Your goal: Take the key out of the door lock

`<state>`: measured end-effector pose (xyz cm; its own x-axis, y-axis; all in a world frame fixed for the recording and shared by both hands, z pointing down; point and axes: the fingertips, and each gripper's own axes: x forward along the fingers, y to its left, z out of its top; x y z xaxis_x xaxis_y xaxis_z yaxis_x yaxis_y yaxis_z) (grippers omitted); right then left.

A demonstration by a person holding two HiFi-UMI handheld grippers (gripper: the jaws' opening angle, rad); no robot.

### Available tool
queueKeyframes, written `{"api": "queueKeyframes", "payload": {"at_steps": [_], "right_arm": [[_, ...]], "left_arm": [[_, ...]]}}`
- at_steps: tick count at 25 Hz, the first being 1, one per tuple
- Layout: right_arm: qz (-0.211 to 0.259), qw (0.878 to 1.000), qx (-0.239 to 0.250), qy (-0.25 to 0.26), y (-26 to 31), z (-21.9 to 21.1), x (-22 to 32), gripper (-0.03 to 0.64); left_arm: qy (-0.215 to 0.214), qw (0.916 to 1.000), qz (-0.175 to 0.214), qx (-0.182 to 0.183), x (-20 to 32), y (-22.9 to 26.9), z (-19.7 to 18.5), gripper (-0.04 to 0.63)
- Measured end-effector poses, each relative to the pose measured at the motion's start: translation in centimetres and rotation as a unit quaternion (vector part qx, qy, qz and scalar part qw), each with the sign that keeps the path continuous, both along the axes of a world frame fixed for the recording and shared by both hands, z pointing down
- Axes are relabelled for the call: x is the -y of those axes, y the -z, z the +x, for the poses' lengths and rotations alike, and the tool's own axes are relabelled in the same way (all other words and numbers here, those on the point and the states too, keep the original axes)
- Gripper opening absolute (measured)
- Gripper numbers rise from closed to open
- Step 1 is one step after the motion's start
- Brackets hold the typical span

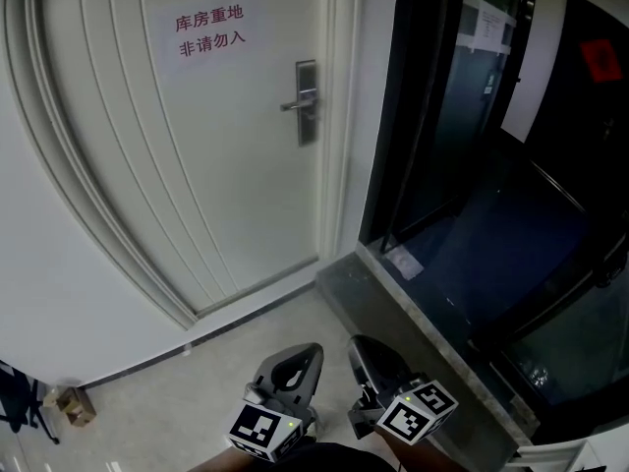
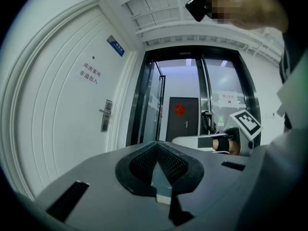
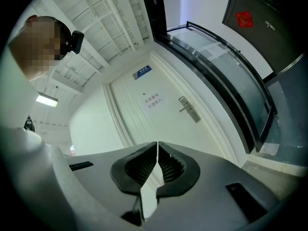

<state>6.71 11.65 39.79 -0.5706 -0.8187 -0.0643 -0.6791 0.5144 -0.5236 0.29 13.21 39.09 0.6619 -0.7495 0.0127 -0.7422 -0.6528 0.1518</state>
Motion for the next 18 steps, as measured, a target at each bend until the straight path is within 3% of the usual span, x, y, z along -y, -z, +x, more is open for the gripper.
{"api": "queueKeyframes", "payload": {"at_steps": [8,18], "right_arm": [[0.010,1.000,-0.013,-0.014,1.0,-3.1,8.3,0.017],[0.014,1.000,-0.019,-0.009,0.9,-3.3,17.2,0.017]], "left_arm": [[-0.005,1.0000,0.001,-0.007,8.0,0.2,-3.4,0.006],[0.001,1.0000,-0.003,-0.008,15.7,-0.3,-3.9,0.006]]}}
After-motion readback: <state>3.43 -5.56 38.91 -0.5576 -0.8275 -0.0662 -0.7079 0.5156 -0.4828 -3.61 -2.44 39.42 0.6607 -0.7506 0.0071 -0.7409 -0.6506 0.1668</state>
